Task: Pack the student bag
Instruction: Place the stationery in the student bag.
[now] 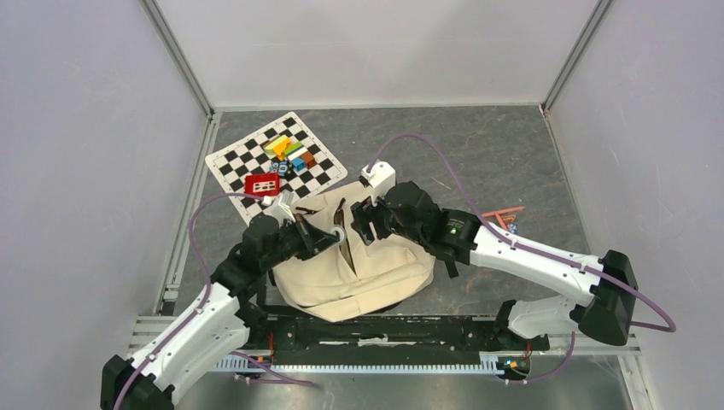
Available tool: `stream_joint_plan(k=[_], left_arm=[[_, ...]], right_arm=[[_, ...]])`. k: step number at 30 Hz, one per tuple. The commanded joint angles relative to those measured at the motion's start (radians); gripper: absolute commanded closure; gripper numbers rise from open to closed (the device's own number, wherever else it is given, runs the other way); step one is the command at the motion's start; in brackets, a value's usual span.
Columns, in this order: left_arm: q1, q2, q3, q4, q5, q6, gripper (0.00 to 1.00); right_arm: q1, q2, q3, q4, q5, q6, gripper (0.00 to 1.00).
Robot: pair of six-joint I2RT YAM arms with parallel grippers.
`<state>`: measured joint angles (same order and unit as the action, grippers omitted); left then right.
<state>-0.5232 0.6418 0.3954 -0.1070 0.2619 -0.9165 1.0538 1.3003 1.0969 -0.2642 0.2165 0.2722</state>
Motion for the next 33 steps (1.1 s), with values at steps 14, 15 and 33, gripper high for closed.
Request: stream_joint_plan(k=[14, 15, 33], left_arm=[[0.018, 0.148, 0.048, -0.062, -0.052, 0.027, 0.98], [0.019, 0.155, 0.043, -0.037, -0.040, 0.022, 0.98], [0.018, 0.451, 0.054, 0.316, 0.193, 0.019, 0.93]], right_arm=[[0.002, -0.076, -0.052, 0.006, 0.075, 0.010, 0.23], [0.002, -0.079, -0.052, 0.005, 0.076, 0.010, 0.22], [0.002, -0.129, -0.072, -0.015, 0.153, 0.011, 0.18]])
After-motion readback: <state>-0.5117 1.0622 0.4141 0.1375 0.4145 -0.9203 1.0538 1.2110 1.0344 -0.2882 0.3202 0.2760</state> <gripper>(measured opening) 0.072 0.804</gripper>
